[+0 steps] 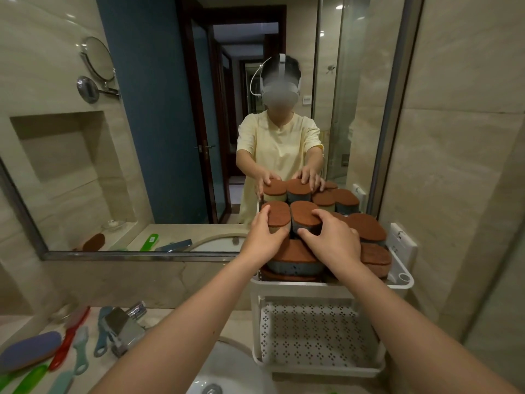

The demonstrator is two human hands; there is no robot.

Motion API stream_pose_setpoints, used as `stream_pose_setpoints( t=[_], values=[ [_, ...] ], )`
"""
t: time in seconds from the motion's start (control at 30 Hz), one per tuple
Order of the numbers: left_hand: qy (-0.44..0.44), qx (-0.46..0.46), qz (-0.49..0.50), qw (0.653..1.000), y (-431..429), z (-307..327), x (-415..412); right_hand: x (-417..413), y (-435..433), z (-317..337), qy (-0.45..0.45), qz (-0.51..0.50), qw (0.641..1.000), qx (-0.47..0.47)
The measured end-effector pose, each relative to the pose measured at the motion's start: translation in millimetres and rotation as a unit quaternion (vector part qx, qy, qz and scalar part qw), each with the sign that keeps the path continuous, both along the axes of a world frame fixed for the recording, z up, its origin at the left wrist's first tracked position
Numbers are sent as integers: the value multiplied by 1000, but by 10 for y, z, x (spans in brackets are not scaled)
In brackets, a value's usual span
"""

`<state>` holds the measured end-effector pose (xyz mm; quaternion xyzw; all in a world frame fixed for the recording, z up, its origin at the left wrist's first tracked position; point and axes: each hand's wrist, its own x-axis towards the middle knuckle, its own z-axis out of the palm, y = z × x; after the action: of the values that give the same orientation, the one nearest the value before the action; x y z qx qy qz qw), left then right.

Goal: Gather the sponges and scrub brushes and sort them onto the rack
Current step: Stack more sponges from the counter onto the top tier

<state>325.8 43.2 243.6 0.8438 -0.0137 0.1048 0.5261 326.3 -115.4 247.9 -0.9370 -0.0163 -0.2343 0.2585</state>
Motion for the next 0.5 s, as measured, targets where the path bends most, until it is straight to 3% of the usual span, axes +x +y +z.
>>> stream_pose_setpoints(
  t=[0.13, 0.23, 0.37, 0.5],
  values=[
    [-3, -44, 3, 999, 61, 26, -66, -47, 22, 51, 16, 16, 999, 24],
    [-26, -68, 39, 997, 133, 36, -126, -147, 86, 70, -36, 31, 998, 45],
    [-105, -119, 86, 984, 297, -17, -372, -404, 346, 88, -105, 126, 979, 118],
    [-146, -145, 129, 970, 558, -118, -739, -690, 730, 40, -91, 231, 954, 169]
  ],
)
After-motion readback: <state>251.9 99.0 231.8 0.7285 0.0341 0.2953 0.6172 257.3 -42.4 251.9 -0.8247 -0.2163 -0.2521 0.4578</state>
